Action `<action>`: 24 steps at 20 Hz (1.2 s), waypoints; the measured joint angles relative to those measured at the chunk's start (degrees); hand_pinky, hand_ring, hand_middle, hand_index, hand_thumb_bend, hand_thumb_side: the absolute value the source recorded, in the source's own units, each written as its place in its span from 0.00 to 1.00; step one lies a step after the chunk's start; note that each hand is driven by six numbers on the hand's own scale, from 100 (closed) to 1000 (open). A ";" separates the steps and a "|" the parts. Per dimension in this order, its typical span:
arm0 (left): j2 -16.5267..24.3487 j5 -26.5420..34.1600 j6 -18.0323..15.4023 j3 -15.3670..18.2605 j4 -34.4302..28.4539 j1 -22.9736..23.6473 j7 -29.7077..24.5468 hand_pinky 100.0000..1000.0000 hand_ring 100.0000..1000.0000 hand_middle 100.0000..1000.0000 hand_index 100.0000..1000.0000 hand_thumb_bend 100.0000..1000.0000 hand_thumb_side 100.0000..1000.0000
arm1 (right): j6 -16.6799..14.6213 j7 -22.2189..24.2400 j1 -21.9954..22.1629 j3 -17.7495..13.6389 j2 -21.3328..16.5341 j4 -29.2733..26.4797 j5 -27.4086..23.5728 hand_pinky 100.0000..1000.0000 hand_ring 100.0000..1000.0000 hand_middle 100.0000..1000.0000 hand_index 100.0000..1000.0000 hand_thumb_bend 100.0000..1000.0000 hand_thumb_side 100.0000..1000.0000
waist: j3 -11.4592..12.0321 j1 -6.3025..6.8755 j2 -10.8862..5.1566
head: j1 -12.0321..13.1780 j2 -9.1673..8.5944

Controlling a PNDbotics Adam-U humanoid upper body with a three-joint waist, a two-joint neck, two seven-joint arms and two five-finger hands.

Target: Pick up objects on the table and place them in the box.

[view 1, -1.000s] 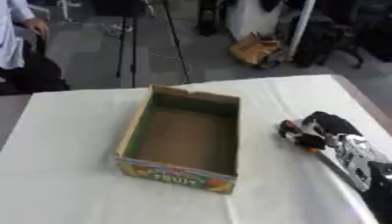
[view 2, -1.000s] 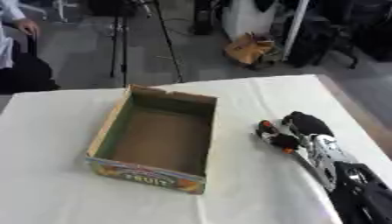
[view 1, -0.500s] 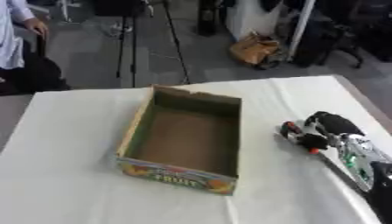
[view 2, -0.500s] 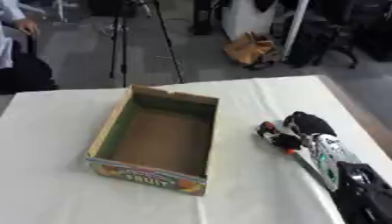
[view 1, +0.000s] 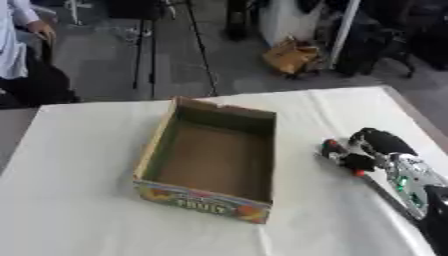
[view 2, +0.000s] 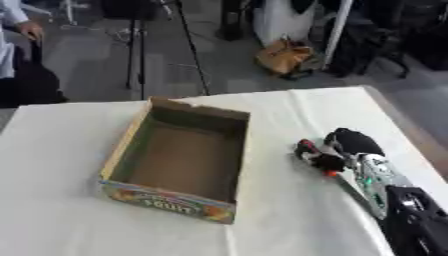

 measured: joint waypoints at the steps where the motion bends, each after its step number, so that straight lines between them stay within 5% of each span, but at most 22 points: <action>1: 0.00 0.00 0.00 0.00 0.00 0.00 0.00 0.66 0.93 0.96 0.72 0.00 1.00 | 0.00 0.00 0.01 0.00 0.00 0.00 0.00 0.86 0.86 0.79 0.69 0.49 0.95 | 0.00 0.00 0.00 | 0.06 0.01; 24: 0.00 0.01 0.04 0.00 0.00 -0.05 0.05 0.65 0.93 0.96 0.72 0.00 1.00 | 1.02 -1.79 0.06 0.00 0.00 -0.02 -0.02 0.82 0.82 0.70 0.61 0.38 0.93 | -0.14 0.05 -0.04 | 0.32 0.03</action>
